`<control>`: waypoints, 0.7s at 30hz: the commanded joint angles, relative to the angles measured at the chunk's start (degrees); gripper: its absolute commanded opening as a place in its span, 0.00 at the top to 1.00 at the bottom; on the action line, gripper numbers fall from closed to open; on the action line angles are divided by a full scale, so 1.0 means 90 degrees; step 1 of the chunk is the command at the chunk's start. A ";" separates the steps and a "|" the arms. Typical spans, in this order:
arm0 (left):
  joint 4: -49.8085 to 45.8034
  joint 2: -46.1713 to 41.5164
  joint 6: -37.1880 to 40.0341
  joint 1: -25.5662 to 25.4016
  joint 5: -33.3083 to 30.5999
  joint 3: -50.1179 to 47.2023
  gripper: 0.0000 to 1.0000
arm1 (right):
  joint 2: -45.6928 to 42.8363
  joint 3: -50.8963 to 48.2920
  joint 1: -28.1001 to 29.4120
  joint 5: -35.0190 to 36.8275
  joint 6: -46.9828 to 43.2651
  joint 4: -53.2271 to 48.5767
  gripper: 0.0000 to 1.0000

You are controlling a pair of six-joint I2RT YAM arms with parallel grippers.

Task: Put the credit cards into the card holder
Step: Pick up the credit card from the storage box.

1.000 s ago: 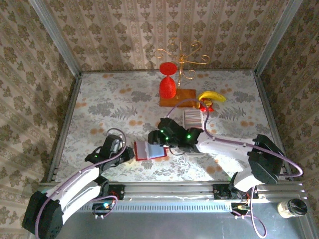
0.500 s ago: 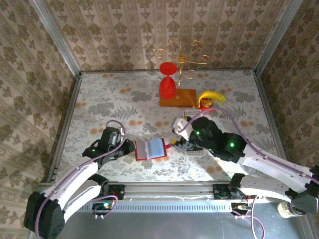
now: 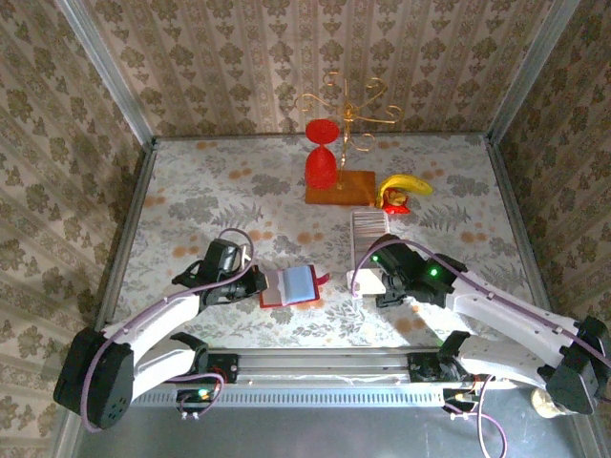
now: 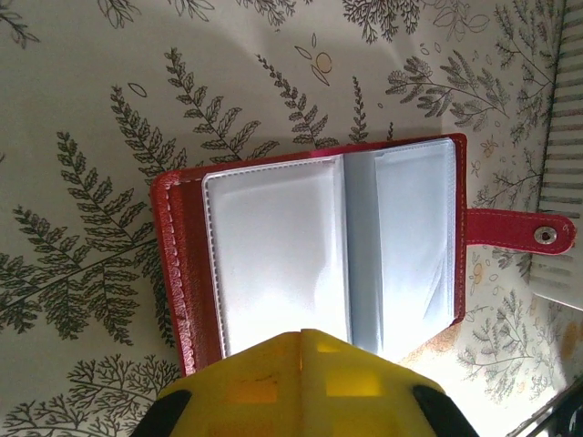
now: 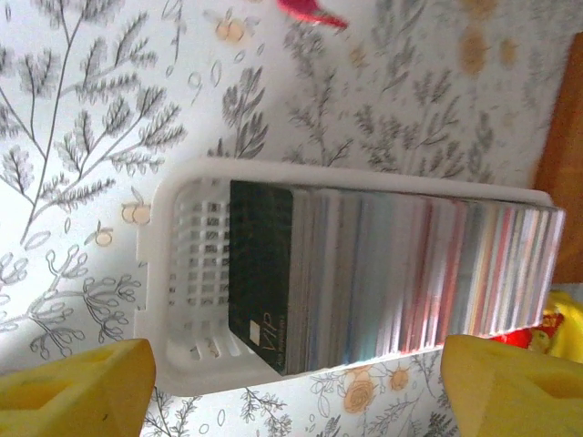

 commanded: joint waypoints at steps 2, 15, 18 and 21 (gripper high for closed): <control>-0.0038 0.0014 0.0210 -0.0028 -0.0235 -0.0064 0.95 | 0.0284 -0.0117 -0.0155 0.0202 -0.0676 0.0343 0.16; 0.0423 0.0331 0.0216 -0.0016 -0.0223 -0.0412 0.95 | 0.1069 -0.0198 -0.0198 0.0289 -0.1124 0.1284 0.14; 0.0483 0.0389 0.0216 -0.0024 -0.0196 -0.0446 0.95 | 0.1226 -0.0198 -0.0237 0.0281 -0.1217 0.1384 0.15; 0.0564 0.0496 0.0208 -0.0018 -0.0186 -0.0461 0.95 | 0.1351 -0.0188 -0.0295 0.0265 -0.1292 0.1425 0.17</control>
